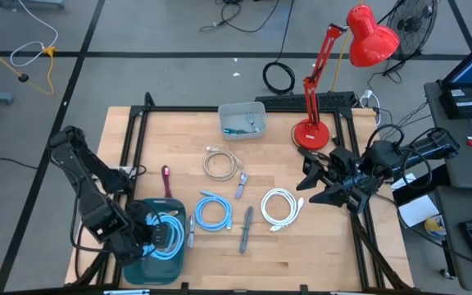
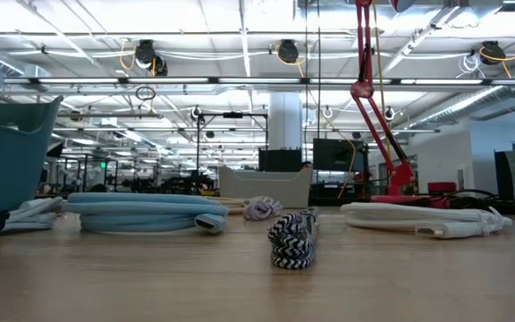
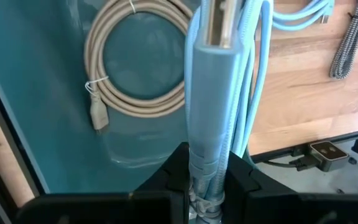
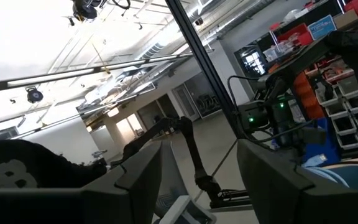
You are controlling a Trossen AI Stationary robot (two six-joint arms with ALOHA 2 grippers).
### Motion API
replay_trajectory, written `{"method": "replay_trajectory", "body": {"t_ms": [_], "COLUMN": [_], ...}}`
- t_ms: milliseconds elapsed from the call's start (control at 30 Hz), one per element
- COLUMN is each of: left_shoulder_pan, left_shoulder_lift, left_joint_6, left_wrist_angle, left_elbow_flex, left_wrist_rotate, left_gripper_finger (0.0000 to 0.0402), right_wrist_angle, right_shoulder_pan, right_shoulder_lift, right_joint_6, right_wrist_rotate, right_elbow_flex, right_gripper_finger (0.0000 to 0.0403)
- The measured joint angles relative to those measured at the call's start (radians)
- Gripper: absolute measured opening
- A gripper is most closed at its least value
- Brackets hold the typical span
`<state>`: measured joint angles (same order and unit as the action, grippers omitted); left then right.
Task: Pick & Place USB Port
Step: Put the blue HDMI cable into the blue bin, then put the purple charger cable into the gray bin
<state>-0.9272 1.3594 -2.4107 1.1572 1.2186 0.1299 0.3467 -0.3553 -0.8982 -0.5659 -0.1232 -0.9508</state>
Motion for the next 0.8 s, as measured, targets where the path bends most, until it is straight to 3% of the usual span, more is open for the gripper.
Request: {"method": "replay_trajectory", "body": {"t_ms": [300,467,567,800], "left_shoulder_pan": [0.000,0.000,0.000,-0.005], "left_shoulder_lift": [0.000,0.000,0.000,0.000], "left_joint_6": [-0.010,-0.016,-0.018,-0.018], "left_wrist_angle": [0.023,0.027,0.026,0.025], "left_elbow_flex": [0.000,0.000,0.000,0.000], "left_wrist_rotate": [-0.027,-0.025,-0.025,-0.026], "left_gripper_finger": [0.0047,0.0104,0.0117,0.0097], "right_wrist_angle": [0.001,0.001,0.001,0.009], "right_shoulder_pan": [0.000,0.000,0.000,0.000], "right_shoulder_lift": [0.000,0.000,0.000,0.000], "right_joint_6": [0.003,0.005,0.005,0.005], "right_wrist_rotate": [0.023,0.023,0.023,0.023], "right_elbow_flex": [0.000,0.000,0.000,0.000], "right_gripper_finger": [0.0199,0.0199,0.0199,0.0199]}}
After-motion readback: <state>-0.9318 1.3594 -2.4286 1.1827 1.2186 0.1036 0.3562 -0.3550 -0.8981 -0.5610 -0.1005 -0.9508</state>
